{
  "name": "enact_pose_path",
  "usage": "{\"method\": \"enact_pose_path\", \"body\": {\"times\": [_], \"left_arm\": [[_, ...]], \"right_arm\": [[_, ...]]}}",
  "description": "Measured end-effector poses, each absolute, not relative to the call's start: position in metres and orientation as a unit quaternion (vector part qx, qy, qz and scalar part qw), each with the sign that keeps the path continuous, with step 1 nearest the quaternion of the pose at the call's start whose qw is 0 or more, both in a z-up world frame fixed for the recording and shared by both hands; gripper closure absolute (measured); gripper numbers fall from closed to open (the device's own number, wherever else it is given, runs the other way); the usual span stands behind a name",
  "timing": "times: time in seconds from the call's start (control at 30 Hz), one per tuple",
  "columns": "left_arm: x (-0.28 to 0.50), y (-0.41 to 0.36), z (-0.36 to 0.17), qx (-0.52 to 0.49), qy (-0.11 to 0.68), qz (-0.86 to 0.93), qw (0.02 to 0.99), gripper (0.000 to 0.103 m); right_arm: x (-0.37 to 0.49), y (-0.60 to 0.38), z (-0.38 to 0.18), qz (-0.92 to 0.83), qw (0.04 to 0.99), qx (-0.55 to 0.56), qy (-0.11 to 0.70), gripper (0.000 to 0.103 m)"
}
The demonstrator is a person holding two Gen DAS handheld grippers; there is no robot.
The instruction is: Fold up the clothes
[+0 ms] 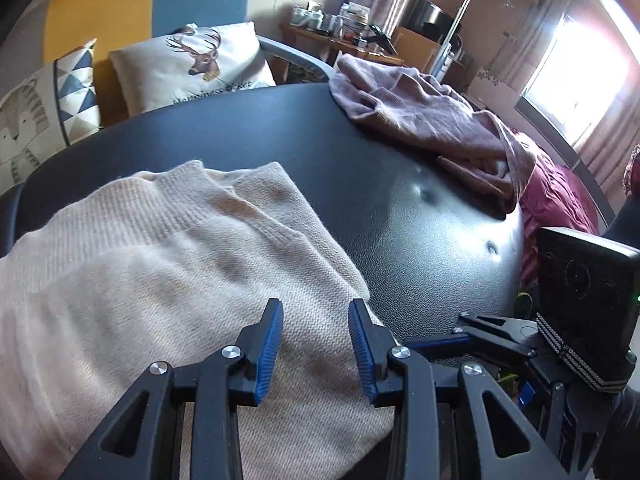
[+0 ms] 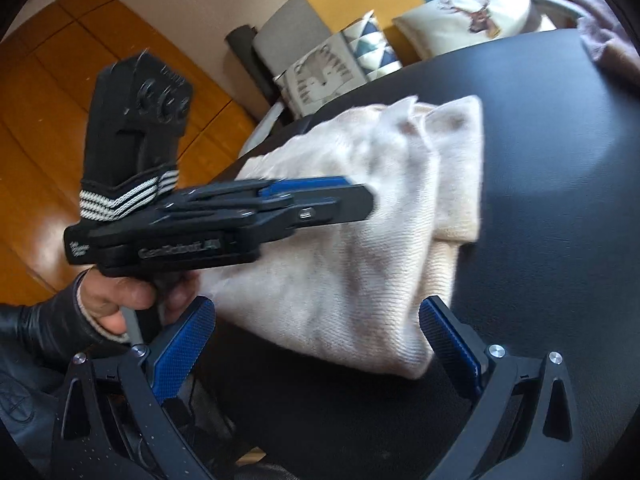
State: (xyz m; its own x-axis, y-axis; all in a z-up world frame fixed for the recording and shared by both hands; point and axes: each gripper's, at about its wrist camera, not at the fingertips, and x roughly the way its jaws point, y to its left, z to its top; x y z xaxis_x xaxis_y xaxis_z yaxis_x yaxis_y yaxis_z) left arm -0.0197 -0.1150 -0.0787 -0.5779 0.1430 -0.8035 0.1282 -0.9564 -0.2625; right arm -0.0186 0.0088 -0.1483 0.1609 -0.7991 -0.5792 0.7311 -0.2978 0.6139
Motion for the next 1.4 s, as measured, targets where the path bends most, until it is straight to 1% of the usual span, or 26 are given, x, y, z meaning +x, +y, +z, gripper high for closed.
{"method": "enact_pose_path", "body": {"times": [0.33,0.57,0.7,0.77,0.83,0.9,1.0,1.2,1.4], "left_arm": [[-0.04,-0.117,-0.099,-0.479,-0.128,0.868,-0.009,0.069],[-0.043,-0.12,-0.105,-0.476,-0.119,0.871,-0.024,0.069],[-0.041,-0.122,-0.103,-0.474,-0.132,0.87,-0.02,0.069],[-0.037,-0.128,-0.098,-0.474,-0.16,0.866,-0.017,0.069],[-0.031,-0.135,-0.091,-0.468,-0.182,0.864,-0.02,0.069],[-0.028,-0.14,-0.087,-0.466,-0.192,0.863,-0.025,0.069],[-0.028,-0.147,-0.085,-0.469,-0.207,0.858,-0.03,0.069],[-0.019,-0.16,-0.074,-0.461,-0.217,0.859,-0.048,0.069],[0.013,-0.176,-0.071,-0.453,-0.218,0.861,-0.082,0.069]], "right_arm": [[-0.012,0.004,-0.159,-0.606,0.615,0.504,-0.009,0.0],[0.002,0.01,-0.16,-0.595,0.624,0.507,0.009,0.0],[0.004,0.009,-0.161,-0.6,0.619,0.507,0.009,0.0],[0.004,0.011,-0.158,-0.617,0.607,0.501,0.006,0.0],[0.0,0.015,-0.156,-0.633,0.596,0.493,-0.015,0.0],[-0.006,0.018,-0.153,-0.651,0.581,0.486,-0.038,0.0],[-0.01,0.021,-0.15,-0.688,0.547,0.475,-0.043,0.0],[-0.019,0.029,-0.152,-0.726,0.501,0.469,-0.047,0.0],[-0.024,0.04,-0.147,-0.759,0.46,0.459,-0.048,0.0]]}}
